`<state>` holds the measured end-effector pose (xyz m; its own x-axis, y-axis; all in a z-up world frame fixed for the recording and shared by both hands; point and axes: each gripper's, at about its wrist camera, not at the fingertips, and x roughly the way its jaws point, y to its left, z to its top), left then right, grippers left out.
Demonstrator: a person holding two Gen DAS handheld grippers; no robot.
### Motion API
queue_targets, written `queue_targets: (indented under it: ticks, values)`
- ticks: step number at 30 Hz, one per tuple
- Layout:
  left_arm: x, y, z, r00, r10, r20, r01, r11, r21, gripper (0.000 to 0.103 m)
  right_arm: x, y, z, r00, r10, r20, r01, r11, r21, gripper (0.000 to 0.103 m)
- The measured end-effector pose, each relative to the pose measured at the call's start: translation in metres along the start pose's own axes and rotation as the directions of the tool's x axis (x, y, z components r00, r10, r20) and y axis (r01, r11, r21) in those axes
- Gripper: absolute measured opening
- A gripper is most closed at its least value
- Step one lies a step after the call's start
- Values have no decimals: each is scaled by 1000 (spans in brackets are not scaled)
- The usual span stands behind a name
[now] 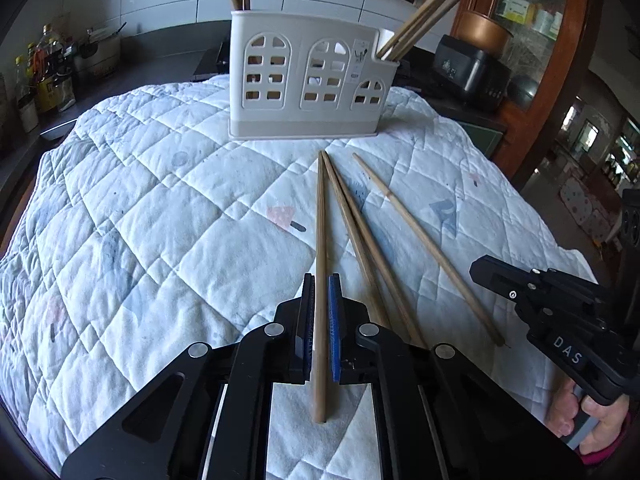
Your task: Organize utensils
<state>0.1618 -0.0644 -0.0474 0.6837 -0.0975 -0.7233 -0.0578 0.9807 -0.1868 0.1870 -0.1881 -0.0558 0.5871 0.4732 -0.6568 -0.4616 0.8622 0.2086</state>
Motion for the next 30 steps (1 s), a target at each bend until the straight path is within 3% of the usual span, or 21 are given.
queue_targets:
  ticks: [3,7,8,14,17,25,30]
  values:
    - [-12,3,2,1000,-15,22,14,1000,17,6,-2,4,0,1000,-24,16,25,999,-21,6]
    - [-3,5,-5,997,-77,-29,77,997,-2,6,1,5,0,1000,-30,4,30,999,-26,6]
    - [0,4,-8,996,-77,-38,77,997,-4,10,2,3,0,1000,-28,0,28,999,-19,6]
    - [12,4,-15,995,-65,-75,64,998,-8,10,9,-8,0,999,8,-33,-7,999,33,10]
    - [13,5,-14,994,-71,-77,71,997,-14,10,12,-8,0,998,17,-53,-16,999,36,20]
    - [12,5,-15,994,-79,-77,78,997,-5,10,25,-3,-4,991,18,-135,-15,1000,21,20]
    - [12,4,-16,995,-73,-74,73,997,1,10,26,-2,-3,990,3,-141,-2,1000,2,20]
